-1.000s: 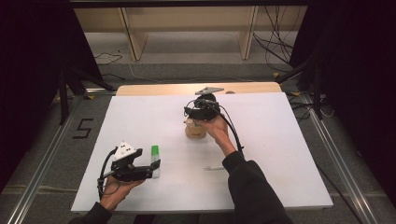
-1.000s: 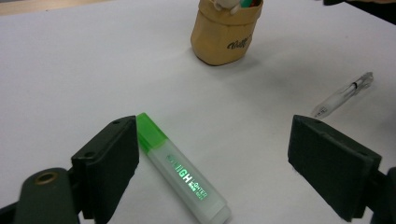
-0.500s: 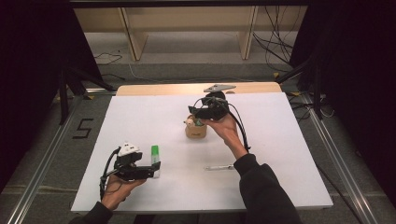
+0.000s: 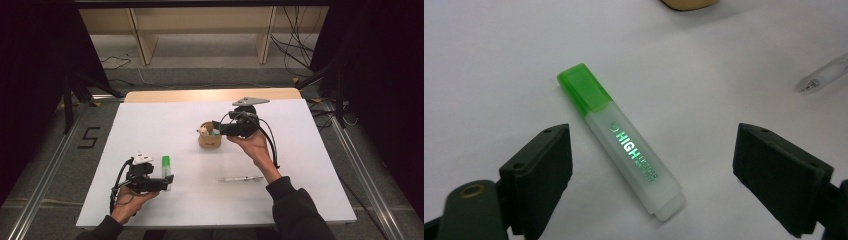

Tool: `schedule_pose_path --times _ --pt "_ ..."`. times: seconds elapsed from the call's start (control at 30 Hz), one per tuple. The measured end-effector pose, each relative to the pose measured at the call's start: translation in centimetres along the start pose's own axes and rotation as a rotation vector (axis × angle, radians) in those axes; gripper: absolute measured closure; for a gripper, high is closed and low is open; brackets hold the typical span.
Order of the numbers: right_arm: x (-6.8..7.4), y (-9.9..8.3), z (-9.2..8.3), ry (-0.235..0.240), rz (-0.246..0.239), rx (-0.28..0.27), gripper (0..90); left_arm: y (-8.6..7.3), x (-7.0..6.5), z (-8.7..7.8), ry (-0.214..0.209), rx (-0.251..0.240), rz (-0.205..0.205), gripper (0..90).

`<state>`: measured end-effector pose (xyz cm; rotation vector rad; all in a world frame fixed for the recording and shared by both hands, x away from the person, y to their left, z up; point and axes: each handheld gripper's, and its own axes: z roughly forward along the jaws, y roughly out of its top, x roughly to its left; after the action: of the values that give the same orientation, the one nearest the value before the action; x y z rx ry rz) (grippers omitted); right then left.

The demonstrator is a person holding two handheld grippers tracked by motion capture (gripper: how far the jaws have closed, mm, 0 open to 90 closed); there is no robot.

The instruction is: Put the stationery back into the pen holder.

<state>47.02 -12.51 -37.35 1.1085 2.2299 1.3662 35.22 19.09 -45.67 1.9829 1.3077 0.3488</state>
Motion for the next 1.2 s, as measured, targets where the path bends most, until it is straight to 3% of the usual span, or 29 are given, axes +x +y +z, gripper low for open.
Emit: schedule_pose_path --times 0.2,0.63,1.2 --pt "0.3 -1.3 -1.1 0.001 -0.007 0.005 23.3 0.2 0.0 0.6 0.002 0.028 0.006 15.4" --pt "0.8 -4.1 -3.1 0.002 -0.019 0.025 21.0 0.7 0.3 2.2 0.053 0.095 0.024 16.0" --pt "1.8 -6.2 -4.0 0.014 -0.037 0.043 21.0 0.7 0.7 3.4 0.064 0.138 0.041 21.6"
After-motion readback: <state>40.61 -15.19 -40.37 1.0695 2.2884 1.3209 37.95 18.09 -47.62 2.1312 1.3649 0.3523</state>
